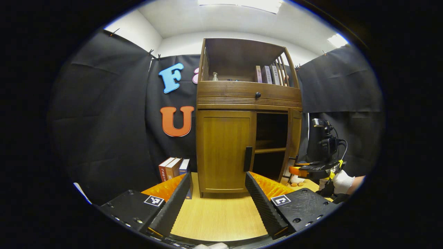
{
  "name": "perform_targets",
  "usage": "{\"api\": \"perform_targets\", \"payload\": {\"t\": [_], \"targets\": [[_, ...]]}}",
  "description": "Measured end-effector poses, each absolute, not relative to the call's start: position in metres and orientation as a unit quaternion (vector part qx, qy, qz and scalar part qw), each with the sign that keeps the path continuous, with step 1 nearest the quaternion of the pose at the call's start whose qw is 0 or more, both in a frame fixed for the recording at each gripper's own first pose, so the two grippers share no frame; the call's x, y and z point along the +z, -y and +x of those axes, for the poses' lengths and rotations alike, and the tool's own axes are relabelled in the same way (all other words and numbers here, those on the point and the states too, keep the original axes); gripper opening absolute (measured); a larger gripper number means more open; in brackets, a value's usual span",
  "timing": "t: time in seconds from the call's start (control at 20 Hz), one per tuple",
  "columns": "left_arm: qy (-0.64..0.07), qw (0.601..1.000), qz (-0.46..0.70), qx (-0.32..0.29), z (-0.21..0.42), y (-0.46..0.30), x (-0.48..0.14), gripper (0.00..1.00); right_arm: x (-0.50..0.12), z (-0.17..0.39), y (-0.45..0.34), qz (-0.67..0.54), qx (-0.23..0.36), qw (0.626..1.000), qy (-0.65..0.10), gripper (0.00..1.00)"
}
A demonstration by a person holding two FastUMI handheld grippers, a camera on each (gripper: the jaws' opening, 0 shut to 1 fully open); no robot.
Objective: Open the right door of the double-door shoe cabinet with the right hand, and open the left door with the left hand.
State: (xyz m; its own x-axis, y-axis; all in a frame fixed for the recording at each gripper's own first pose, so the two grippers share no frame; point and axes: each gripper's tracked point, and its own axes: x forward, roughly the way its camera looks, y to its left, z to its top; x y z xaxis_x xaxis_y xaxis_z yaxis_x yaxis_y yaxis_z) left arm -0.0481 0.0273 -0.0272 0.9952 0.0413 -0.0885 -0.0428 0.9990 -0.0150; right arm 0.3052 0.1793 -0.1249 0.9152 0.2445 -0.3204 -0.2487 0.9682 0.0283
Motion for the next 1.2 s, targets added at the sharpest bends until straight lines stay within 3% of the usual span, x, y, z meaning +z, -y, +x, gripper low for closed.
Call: {"api": "perform_targets", "payload": {"t": [0.05, 0.1, 0.15, 0.2, 0.25, 0.3, 0.45, 0.65, 0.95, 1.15, 1.2], "targets": [[-0.043, 0.999, -0.009, 0.018, -0.047, -0.025, -0.026, 1.00, -0.124, 0.305, -0.179, -0.005, 0.123, 0.979, -0.162, 0.32], [-0.043, 0.999, -0.007, 0.015, -0.046, -0.023, -0.025, 0.96, -0.124, 0.305, -0.178, -0.005, 0.120, 0.979, -0.162, 0.31], [-0.042, 0.999, -0.006, 0.012, -0.045, -0.021, -0.026, 1.00, -0.122, 0.305, -0.177, -0.005, 0.117, 0.980, -0.162, 0.31], [-0.042, 0.999, -0.006, 0.008, -0.043, -0.019, -0.026, 0.96, -0.120, 0.306, -0.177, -0.004, 0.115, 0.980, -0.163, 0.30], [-0.042, 0.999, -0.005, 0.005, -0.043, -0.016, -0.026, 1.00, -0.118, 0.308, -0.177, -0.002, 0.112, 0.980, -0.163, 0.29], [-0.042, 0.999, -0.005, 0.001, -0.042, -0.014, -0.026, 0.96, -0.112, 0.310, -0.179, 0.000, 0.109, 0.980, -0.164, 0.28], [-0.045, 0.999, -0.005, -0.010, -0.039, -0.006, -0.028, 1.00, -0.110, 0.308, -0.176, 0.005, 0.101, 0.981, -0.163, 0.27], [-0.045, 0.999, -0.003, -0.023, -0.036, 0.003, -0.029, 0.96, -0.107, 0.308, -0.173, 0.011, 0.087, 0.983, -0.162, 0.23], [-0.043, 0.998, -0.004, -0.039, -0.033, 0.012, -0.029, 1.00, -0.104, 0.309, -0.170, 0.026, 0.060, 0.983, -0.173, 0.17], [-0.041, 0.998, -0.007, -0.042, -0.032, 0.012, -0.029, 0.96, -0.103, 0.311, -0.165, 0.024, 0.050, 0.984, -0.170, 0.10], [-0.040, 0.998, -0.007, -0.042, -0.032, 0.012, -0.028, 1.00, -0.103, 0.310, -0.163, 0.025, 0.048, 0.984, -0.169, 0.09]]}}
